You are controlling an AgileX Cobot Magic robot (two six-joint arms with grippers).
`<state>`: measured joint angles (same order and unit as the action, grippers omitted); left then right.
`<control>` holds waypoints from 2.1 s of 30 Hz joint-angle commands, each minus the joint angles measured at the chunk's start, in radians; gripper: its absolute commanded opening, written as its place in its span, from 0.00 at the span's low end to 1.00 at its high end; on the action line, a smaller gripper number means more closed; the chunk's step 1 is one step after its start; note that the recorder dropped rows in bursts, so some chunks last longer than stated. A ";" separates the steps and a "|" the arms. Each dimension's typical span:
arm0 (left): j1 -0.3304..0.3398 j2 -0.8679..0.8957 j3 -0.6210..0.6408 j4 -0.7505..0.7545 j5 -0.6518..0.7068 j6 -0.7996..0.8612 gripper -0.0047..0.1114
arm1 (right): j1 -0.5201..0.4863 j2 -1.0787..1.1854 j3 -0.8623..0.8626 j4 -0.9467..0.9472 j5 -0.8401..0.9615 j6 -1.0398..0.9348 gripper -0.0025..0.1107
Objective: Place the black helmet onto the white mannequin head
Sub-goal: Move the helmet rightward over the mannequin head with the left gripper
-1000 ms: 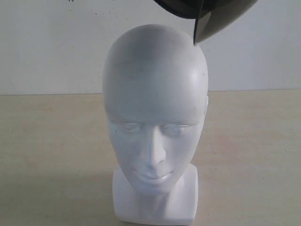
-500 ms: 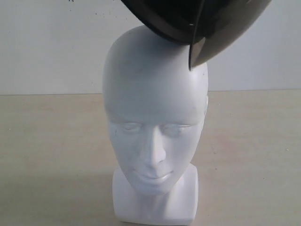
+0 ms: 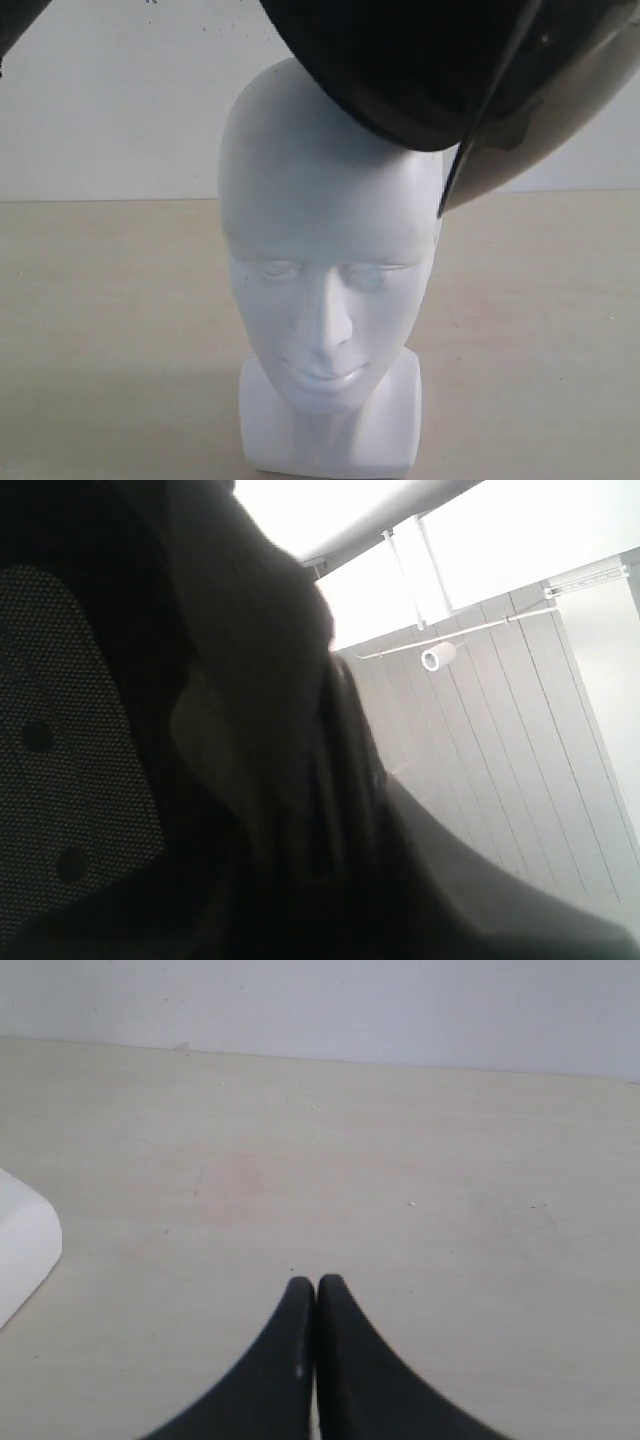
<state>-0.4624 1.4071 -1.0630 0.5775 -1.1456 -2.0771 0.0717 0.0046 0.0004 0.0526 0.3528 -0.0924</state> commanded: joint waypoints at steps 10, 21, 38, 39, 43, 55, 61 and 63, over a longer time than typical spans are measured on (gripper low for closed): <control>-0.004 -0.015 0.085 -0.062 -0.075 0.013 0.08 | -0.002 -0.005 0.000 -0.004 -0.012 0.004 0.02; 0.002 -0.015 0.150 -0.068 -0.075 0.038 0.08 | -0.002 -0.005 0.000 -0.004 -0.012 0.004 0.02; 0.094 -0.035 0.150 -0.055 -0.075 0.058 0.08 | -0.002 -0.005 0.000 -0.004 -0.012 0.004 0.02; 0.102 -0.037 0.150 -0.046 -0.075 0.052 0.08 | -0.002 -0.005 0.000 -0.004 -0.012 0.004 0.02; 0.106 -0.037 0.150 -0.002 -0.075 0.037 0.08 | -0.002 -0.005 0.000 -0.004 -0.012 0.004 0.02; 0.104 -0.034 0.179 0.013 -0.075 0.076 0.08 | -0.002 -0.005 0.000 -0.004 -0.012 0.004 0.02; 0.106 -0.034 0.180 0.015 -0.075 0.081 0.08 | -0.002 -0.005 0.000 -0.004 -0.012 0.004 0.02; 0.120 -0.033 0.180 0.015 -0.075 0.081 0.08 | -0.002 -0.005 0.000 -0.004 -0.012 0.004 0.02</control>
<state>-0.3699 1.3965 -0.8787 0.6396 -1.1968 -2.0397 0.0717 0.0046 0.0004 0.0526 0.3528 -0.0924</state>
